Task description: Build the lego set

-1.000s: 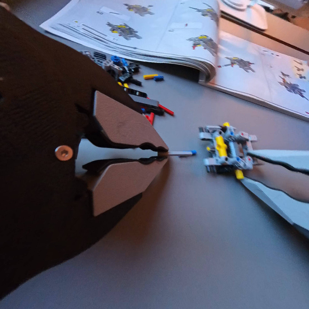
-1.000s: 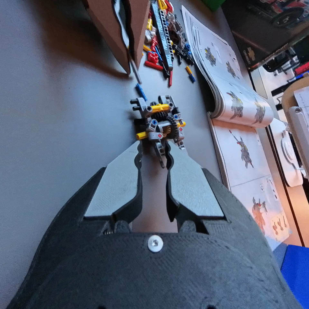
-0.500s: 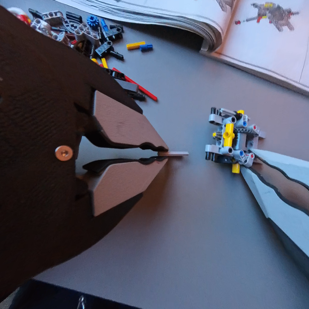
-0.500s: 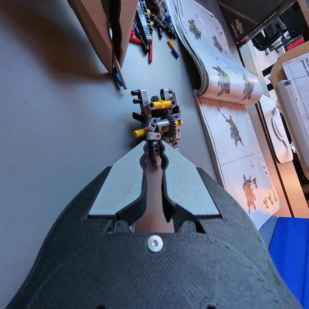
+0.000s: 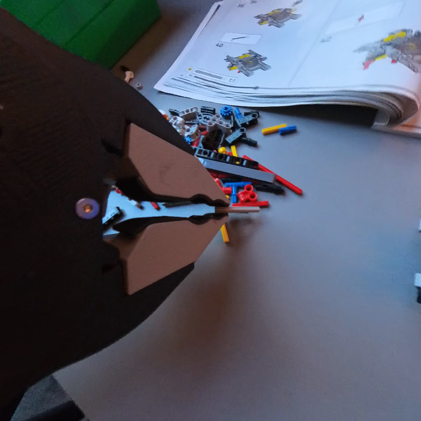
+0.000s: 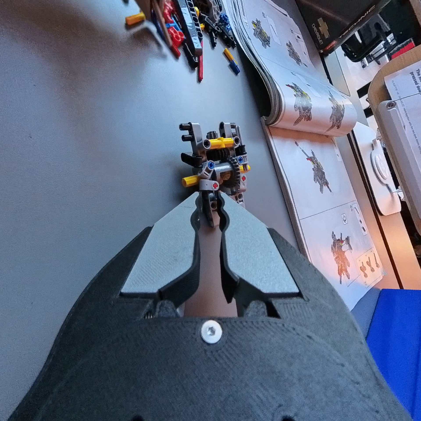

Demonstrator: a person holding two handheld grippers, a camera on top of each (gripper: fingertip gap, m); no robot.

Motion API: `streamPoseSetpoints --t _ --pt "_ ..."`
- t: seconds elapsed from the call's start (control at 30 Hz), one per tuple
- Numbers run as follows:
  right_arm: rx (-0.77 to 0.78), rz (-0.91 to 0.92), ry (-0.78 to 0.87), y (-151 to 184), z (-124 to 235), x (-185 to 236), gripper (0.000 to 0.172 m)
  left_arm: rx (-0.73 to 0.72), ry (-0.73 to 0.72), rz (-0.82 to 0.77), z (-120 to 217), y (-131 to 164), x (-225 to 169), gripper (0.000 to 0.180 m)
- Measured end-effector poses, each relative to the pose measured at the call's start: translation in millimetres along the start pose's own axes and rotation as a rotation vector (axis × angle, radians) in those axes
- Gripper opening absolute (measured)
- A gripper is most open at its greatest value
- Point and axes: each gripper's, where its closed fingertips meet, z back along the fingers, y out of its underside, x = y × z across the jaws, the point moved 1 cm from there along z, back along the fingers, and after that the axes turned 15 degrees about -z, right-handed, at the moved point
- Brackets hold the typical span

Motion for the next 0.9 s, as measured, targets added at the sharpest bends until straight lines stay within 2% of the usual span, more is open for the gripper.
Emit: streamPoseSetpoints --t 0.07,0.2,0.37,0.5,0.77,0.9 --pt "-0.011 0.001 -0.010 -1.2 1.2 1.2 0.009 -0.067 -0.018 0.037 10.8 -5.4 3.3 0.002" --pt "-0.039 -0.018 -0.033 -4.6 4.1 1.8 0.008 -0.230 -0.038 0.007 26.0 -43.8 -1.1 0.002" --pt "-0.093 -0.035 -0.069 -10.2 10.8 3.5 0.010 -0.319 -0.033 -0.110 9.2 -84.3 -17.2 0.002" --pt "-0.124 -0.034 -0.084 -12.3 15.1 4.2 0.011 -0.351 0.023 -0.133 -10.6 -96.2 -23.0 0.002" --pt "-0.199 -0.066 -0.147 -22.9 23.8 10.1 0.009 -0.437 0.113 -0.199 -21.0 -111.1 -27.6 0.001" --pt "-0.191 -0.044 -0.147 -29.5 17.9 20.7 0.006 -0.449 0.088 -0.259 -20.9 -111.3 -26.4 0.002"
